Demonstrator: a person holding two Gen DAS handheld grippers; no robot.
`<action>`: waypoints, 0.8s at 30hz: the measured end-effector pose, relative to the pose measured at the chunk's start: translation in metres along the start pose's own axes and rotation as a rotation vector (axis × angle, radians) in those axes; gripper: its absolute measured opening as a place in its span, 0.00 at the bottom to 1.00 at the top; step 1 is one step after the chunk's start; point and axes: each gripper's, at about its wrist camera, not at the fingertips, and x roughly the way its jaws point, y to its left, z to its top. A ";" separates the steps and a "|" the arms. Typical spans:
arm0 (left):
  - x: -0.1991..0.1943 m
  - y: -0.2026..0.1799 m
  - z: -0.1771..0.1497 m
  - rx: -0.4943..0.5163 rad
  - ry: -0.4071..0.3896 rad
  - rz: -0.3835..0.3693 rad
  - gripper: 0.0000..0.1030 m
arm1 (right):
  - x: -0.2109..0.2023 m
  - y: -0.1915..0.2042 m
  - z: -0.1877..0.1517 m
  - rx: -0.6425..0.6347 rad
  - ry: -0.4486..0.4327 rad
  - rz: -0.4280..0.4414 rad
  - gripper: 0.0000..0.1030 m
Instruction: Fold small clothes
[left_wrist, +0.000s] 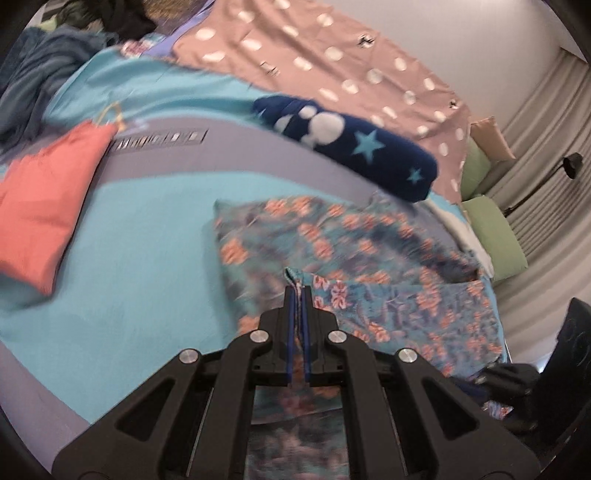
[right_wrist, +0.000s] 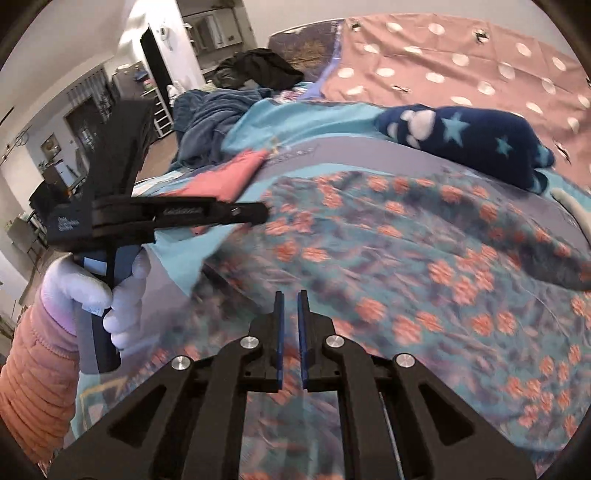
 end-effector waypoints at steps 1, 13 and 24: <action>0.001 0.003 -0.003 -0.008 0.005 -0.001 0.04 | -0.006 -0.005 -0.003 0.004 -0.002 -0.013 0.11; -0.029 -0.028 -0.008 0.086 -0.067 0.042 0.33 | -0.108 -0.140 -0.090 0.229 -0.025 -0.365 0.24; 0.026 -0.102 -0.044 0.277 0.072 0.098 0.56 | -0.142 -0.205 -0.144 0.393 -0.040 -0.519 0.42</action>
